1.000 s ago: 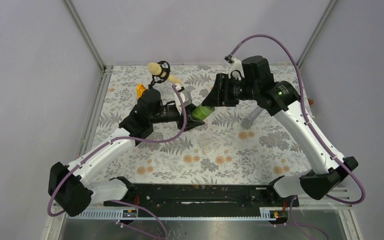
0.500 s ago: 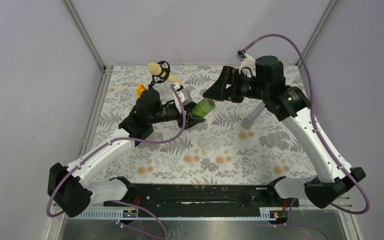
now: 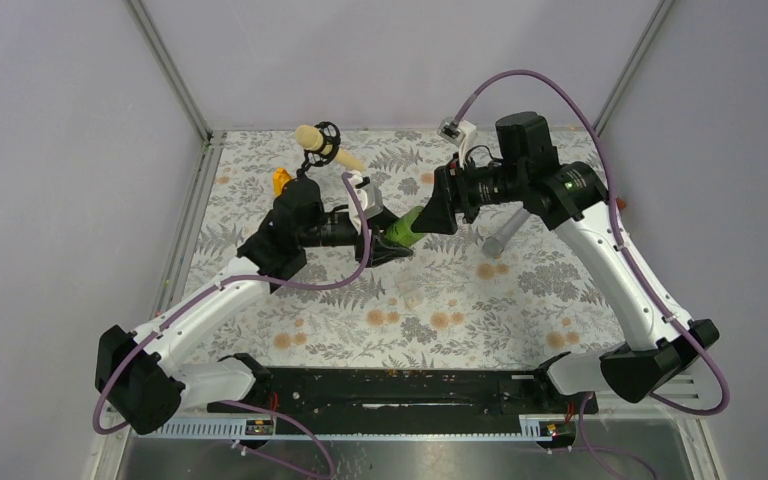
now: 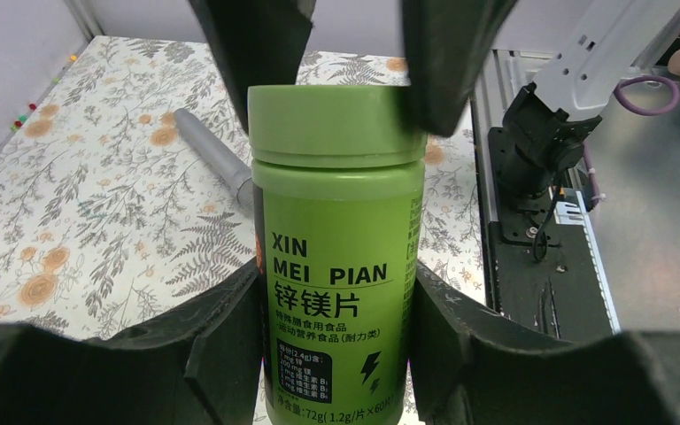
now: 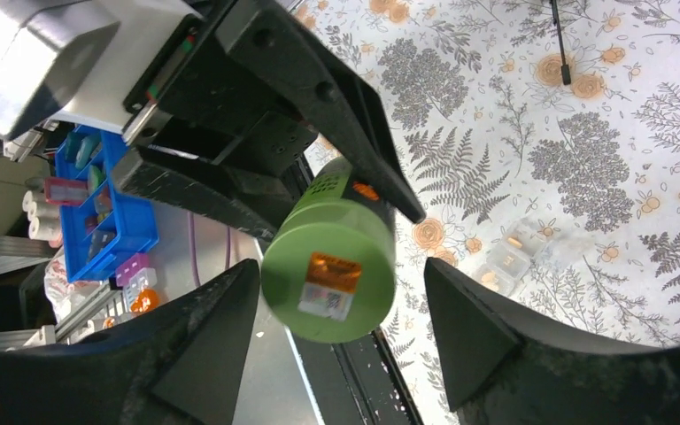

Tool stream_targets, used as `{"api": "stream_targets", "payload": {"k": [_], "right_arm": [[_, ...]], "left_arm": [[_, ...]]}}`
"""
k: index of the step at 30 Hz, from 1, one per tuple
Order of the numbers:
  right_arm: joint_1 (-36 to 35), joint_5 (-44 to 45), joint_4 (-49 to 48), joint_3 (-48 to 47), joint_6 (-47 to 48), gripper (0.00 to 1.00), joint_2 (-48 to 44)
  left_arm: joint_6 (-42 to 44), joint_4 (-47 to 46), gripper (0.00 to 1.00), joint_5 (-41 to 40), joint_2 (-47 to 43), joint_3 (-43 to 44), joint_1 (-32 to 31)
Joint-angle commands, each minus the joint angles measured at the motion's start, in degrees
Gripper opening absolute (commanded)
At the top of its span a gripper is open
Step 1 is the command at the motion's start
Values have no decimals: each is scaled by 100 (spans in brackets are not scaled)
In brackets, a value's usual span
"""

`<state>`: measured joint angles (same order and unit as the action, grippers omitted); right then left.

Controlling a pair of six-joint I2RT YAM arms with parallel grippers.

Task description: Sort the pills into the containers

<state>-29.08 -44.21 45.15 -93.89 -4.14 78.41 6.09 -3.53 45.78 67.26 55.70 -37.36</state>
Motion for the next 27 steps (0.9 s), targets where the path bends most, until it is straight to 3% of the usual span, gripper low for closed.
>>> {"api": "stream_targets", "payload": {"k": [1, 5, 8, 10, 13, 18, 20, 24, 27], "right_arm": [[0, 78, -346, 27, -99, 72, 7], [-11, 314, -449, -14, -270, 55, 19], [-151, 1059, -554, 111, -779, 36, 11], [-310, 1614, -972, 521, -1328, 31, -152], [-648, 2709, -1488, 923, -2278, 30, -371], [-928, 4952, -734, 513, -3911, 31, -302], [-955, 5518, -537, 299, -4071, 38, -268], [-929, 5155, -1038, 291, -3426, 88, -522], [-759, 4135, -1501, 494, -2442, 99, -791]], "left_arm": [[44, -309, 0, 443, 14, 348, -8], [-2, -318, 0, 431, 26, 339, -19], [-316, -639, 0, 0, 28, 274, -25], [-418, -765, 0, -185, 32, 240, -37], [-441, -778, 0, -440, 72, 238, -67], [-402, -720, 0, -834, 111, 223, -95], [-427, -812, 0, -874, 84, 169, -103], [-501, -906, 0, -780, 35, 106, -121], [-499, -907, 0, -723, -8, 52, -122]]}}
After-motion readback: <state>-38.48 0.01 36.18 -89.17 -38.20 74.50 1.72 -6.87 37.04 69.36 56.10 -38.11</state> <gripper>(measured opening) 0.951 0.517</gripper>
